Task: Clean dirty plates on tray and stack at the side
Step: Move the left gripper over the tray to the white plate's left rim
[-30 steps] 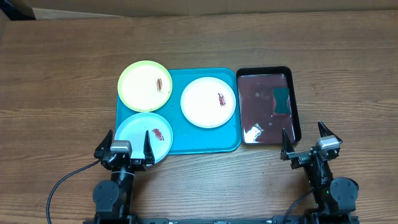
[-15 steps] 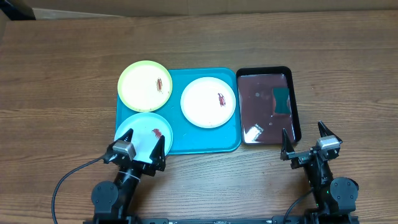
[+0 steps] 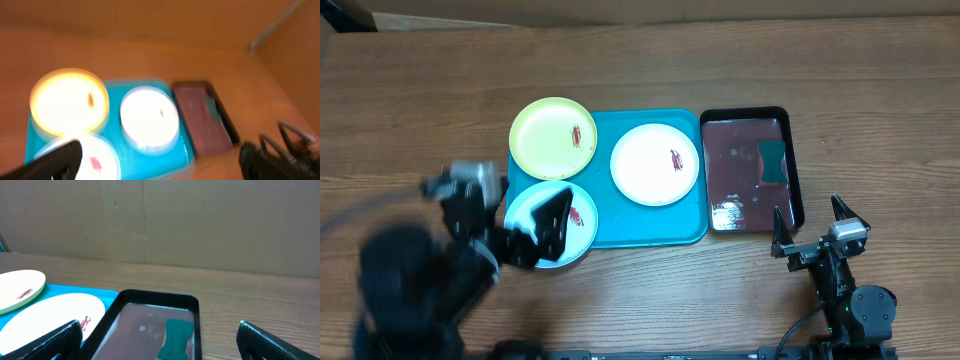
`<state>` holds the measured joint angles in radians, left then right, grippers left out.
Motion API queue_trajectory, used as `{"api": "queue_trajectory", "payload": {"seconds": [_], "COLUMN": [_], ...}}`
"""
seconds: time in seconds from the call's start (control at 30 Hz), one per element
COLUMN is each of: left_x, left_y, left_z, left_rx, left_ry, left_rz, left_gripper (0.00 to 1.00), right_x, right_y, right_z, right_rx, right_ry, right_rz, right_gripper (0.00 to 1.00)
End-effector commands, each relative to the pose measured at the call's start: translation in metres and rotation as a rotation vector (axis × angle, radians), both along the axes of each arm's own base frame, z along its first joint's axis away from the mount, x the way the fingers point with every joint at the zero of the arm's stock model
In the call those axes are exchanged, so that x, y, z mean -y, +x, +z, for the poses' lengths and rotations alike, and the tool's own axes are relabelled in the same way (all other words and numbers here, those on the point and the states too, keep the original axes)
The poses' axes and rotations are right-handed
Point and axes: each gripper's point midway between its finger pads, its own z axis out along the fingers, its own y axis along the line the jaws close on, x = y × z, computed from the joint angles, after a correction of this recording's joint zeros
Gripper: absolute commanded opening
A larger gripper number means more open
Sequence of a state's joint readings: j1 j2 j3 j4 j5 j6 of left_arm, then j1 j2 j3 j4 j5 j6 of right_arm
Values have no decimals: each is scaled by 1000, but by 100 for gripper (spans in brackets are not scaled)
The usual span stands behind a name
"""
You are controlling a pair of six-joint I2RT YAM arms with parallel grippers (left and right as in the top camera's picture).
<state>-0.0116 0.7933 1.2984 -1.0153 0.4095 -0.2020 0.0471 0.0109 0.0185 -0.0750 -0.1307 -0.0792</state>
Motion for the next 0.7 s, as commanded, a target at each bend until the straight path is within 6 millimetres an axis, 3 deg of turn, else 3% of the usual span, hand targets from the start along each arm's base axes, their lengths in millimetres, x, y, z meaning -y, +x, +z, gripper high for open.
{"api": "queue_trajectory", "payload": {"seconds": [0.0, 0.13, 0.17, 0.27, 0.3, 0.33, 0.37, 0.4, 0.43, 0.67], "left_x": [9, 19, 19, 19, 19, 20, 20, 22, 23, 28], "left_y": [29, 59, 75, 94, 98, 102, 105, 108, 110, 113], "left_z": [2, -10, -25, -55, -66, -77, -89, -100, -110, -181], "left_rx": [-239, -501, -593, -718, -759, -803, -848, -889, -920, -1114], "left_ry": [56, -25, -34, -39, -41, -44, -45, -45, -42, 147], "left_rz": [-110, -135, -131, -129, -128, -128, -129, -132, -134, -116], "left_gripper": [100, 100, 100, 100, 89, 70, 49, 22, 4, 4], "right_x": [0, 0, 0, 0, 0, 0, 0, 0, 0, 0], "right_y": [0, 0, 0, 0, 0, 0, 0, 0, 0, 0], "right_z": [-2, -2, -2, -2, -2, -2, -2, -2, -2, -2], "right_rx": [3, 3, 3, 3, 3, 3, 3, 3, 3, 3], "right_ry": [-4, -4, -4, -4, -4, -4, -4, -4, -4, -4], "right_rz": [0, 0, 0, 0, 0, 0, 0, 0, 0, 0], "right_gripper": [100, 100, 100, 100, 100, 100, 100, 100, 100, 100]}}
